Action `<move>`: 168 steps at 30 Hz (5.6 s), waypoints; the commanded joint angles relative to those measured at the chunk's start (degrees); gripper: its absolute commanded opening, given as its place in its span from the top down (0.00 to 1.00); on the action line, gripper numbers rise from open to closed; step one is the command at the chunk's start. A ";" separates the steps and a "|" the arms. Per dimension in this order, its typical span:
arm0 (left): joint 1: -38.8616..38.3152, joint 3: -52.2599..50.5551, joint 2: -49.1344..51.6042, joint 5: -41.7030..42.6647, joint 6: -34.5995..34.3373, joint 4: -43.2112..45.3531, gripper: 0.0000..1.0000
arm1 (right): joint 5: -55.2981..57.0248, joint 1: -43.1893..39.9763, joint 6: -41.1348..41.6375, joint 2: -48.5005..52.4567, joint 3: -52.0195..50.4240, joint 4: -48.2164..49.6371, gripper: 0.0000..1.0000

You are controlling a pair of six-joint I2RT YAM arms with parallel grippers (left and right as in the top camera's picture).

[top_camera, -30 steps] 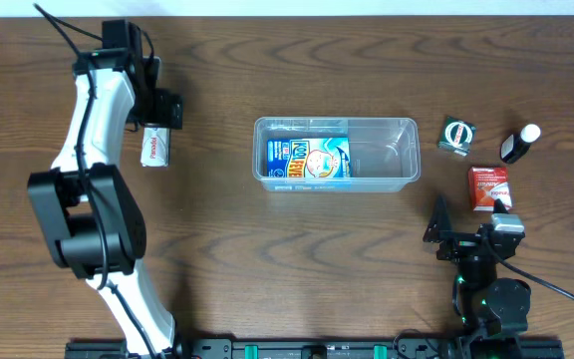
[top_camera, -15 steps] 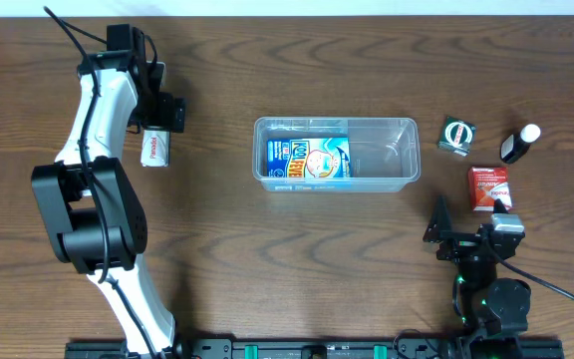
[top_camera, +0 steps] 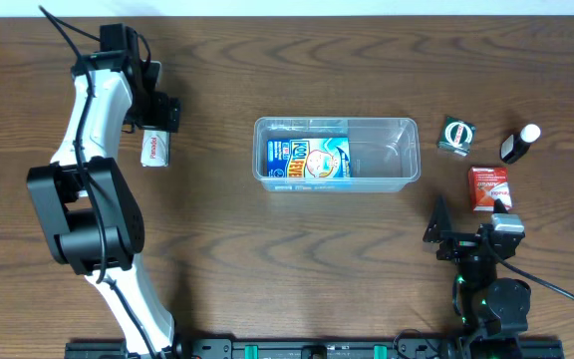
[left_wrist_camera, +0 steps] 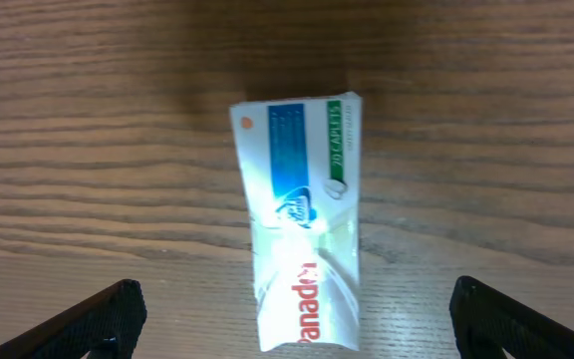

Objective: Pack container
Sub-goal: 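Lower left gripper and grasp the white Panadol box, then carry the Panadol box with left gripper into the container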

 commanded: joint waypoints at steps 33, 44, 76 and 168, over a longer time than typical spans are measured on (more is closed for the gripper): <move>0.87 -5.29 0.81 4.24 -2.34 5.86 0.02 | -0.17 -0.70 -0.63 -0.37 -0.09 -0.22 0.01; 0.92 -8.00 0.81 4.24 -4.24 8.74 0.02 | -0.20 -0.70 -0.63 -0.37 -0.09 -0.22 0.01; 0.92 -13.31 2.51 4.24 -4.52 16.37 0.05 | -0.20 -0.70 -0.63 -0.37 -0.09 -0.22 0.01; -39.10 -12.02 -8.81 8.72 44.65 8.15 0.53 | -0.20 -0.70 -0.63 -0.37 -0.09 -0.22 0.01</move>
